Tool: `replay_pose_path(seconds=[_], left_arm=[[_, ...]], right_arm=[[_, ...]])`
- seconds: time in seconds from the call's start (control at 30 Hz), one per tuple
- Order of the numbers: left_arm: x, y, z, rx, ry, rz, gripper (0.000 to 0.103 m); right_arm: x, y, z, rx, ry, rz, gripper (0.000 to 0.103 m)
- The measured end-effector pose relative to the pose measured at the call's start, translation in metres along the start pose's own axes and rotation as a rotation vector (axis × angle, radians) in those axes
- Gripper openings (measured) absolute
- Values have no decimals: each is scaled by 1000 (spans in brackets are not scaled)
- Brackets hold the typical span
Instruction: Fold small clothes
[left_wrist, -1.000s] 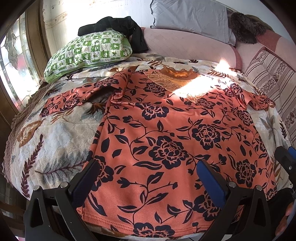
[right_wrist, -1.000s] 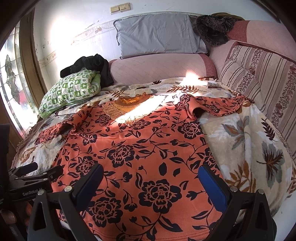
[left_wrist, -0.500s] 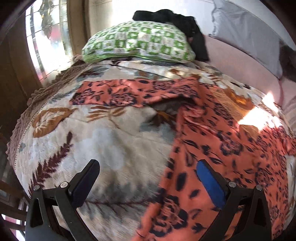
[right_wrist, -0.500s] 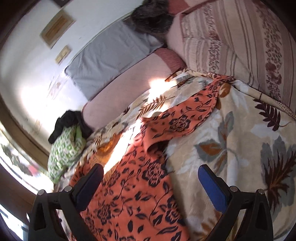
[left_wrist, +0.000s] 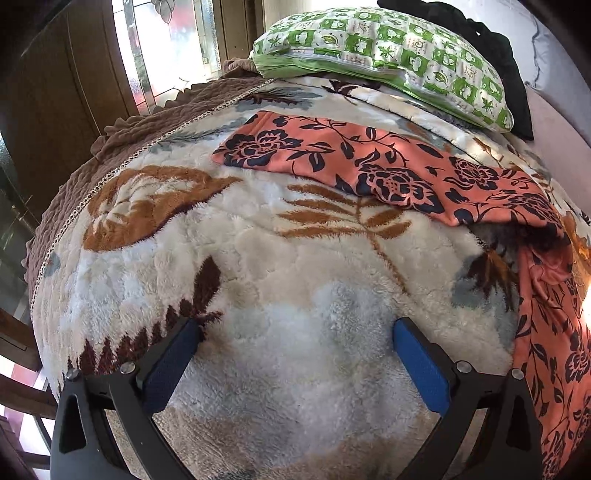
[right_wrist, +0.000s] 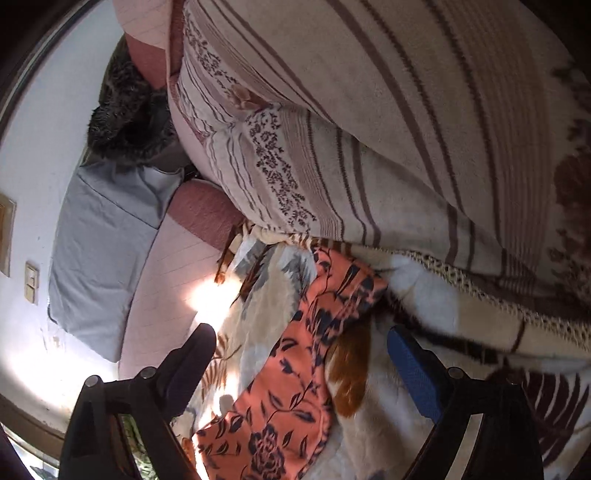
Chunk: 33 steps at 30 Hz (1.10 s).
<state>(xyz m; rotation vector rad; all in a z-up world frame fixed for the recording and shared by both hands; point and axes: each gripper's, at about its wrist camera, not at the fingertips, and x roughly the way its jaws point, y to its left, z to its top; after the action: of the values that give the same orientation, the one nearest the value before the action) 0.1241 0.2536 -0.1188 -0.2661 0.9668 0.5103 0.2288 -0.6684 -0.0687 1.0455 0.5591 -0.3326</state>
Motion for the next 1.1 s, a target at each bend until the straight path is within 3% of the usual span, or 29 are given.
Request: replay_pose_path(seconds=[0.1,0.13,0.2,0.23,0.3,0.33,0.43,0.57,0.7,0.8,0.93,1.0,1.03,1.07,1.1], left_arm=[[0,3,-1,-23,-8,-21,103],[2,4,0,-30,-9,-30,103],[2,6,0,-32,-13,-38,103],[2,5,0,-29,-14,-37,103],[2,4,-1,-21,-21,-29,103],[2,3,-1,-18,-25,-26,103],[1,5,-2,-17,-33,-31,103],[0,5,-3,-15,-36,-34,103],[-1,7,-4,-15,-32,-47,103],[-3,8,-5,-12,-28,-65,103],[-6,13,-7,-7,-22,-101,103],[-6,13,-7,-1,-20,-111,103],[-6,13,-7,1,-19,-113,103],[-6,14,-7,1,-18,-116,103],[-6,14,-7,-3,-17,-120,103]], right_arm=[[27,-3,11,-28,27,-56,90],[35,-6,13,-27,42,-68,82],[51,-10,13,-34,78,-113,52],[54,-9,12,-43,85,-130,32],[50,6,10,-121,56,-150,23],[45,18,8,-169,42,-136,9],[24,71,-6,-312,15,-73,7],[-17,166,-50,-465,19,133,7],[-57,260,-143,-620,77,331,7],[-74,303,-231,-673,130,444,7],[-42,310,-357,-646,323,512,11],[-10,301,-424,-680,452,500,24],[14,294,-457,-718,560,432,71],[35,282,-485,-740,656,343,96],[47,268,-505,-747,710,305,96]])
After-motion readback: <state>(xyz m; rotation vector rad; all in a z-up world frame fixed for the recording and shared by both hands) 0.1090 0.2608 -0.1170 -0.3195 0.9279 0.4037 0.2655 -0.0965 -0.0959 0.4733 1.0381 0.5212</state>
